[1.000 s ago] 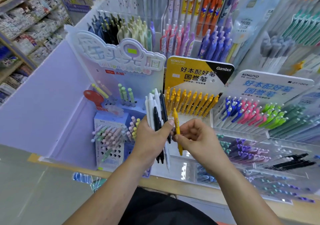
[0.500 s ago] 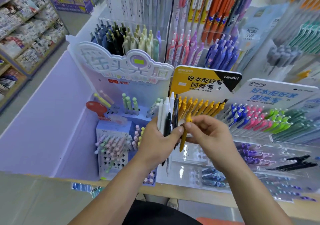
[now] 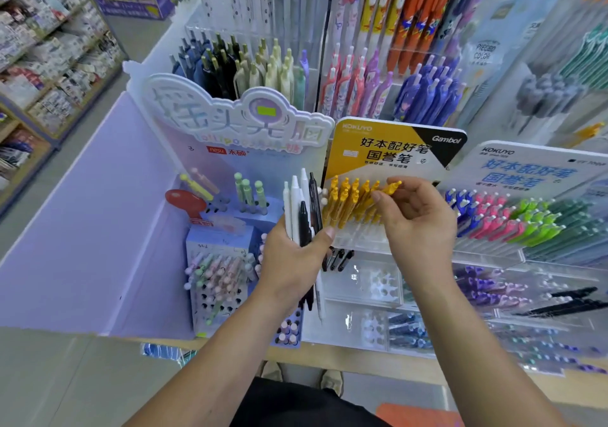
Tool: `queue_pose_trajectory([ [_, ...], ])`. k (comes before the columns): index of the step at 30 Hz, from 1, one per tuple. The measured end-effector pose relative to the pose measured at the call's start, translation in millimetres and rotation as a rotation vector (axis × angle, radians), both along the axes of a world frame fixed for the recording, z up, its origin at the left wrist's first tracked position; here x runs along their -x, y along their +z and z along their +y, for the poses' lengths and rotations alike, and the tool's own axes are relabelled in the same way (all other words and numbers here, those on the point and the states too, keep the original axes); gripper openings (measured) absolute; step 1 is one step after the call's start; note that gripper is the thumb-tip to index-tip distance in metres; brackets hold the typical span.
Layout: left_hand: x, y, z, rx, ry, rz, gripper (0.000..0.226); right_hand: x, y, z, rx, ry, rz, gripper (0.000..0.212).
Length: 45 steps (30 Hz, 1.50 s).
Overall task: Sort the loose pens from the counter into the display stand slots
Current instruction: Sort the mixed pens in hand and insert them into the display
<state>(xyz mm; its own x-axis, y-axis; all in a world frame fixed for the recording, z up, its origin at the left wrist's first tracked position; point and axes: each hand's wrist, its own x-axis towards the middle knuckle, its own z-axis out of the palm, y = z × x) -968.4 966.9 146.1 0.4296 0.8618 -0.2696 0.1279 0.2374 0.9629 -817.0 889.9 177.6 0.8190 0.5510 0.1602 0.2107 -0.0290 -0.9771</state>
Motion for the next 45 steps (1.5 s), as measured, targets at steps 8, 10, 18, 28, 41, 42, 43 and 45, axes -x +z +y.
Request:
queue_pose_trajectory([
  [8, 4, -4, -3, 0.052, -0.002, -0.019, 0.011, 0, -12, -1, 0.106, 0.043, -0.067, 0.019],
  [10, 4, -3, -4, 0.037, -0.021, -0.019, 0.009, 1, -21, 2, 0.191, 0.045, -0.173, 0.019],
  [18, 6, -3, -7, 0.065, -0.098, -0.076, 0.005, 0, -29, 12, 0.340, 0.020, -0.415, 0.019],
  [28, 4, -8, -21, 0.028, -0.110, -0.052, 0.011, -8, -25, 7, 0.337, 0.092, -0.321, 0.027],
  [41, -21, -9, -53, 0.104, -0.291, -0.085, 0.008, -9, -7, -48, 0.123, 0.241, 0.408, 0.015],
  [42, -23, -12, -55, 0.118, -0.259, -0.086, 0.009, -12, -8, -50, 0.100, 0.236, 0.397, 0.014],
  [43, -25, -16, -55, 0.119, -0.224, -0.078, 0.009, -15, -10, -52, 0.073, 0.220, 0.386, 0.014],
  [45, -28, -24, -56, 0.053, -0.130, -0.014, 0.008, -20, -13, -56, 0.032, 0.178, 0.332, 0.014],
])
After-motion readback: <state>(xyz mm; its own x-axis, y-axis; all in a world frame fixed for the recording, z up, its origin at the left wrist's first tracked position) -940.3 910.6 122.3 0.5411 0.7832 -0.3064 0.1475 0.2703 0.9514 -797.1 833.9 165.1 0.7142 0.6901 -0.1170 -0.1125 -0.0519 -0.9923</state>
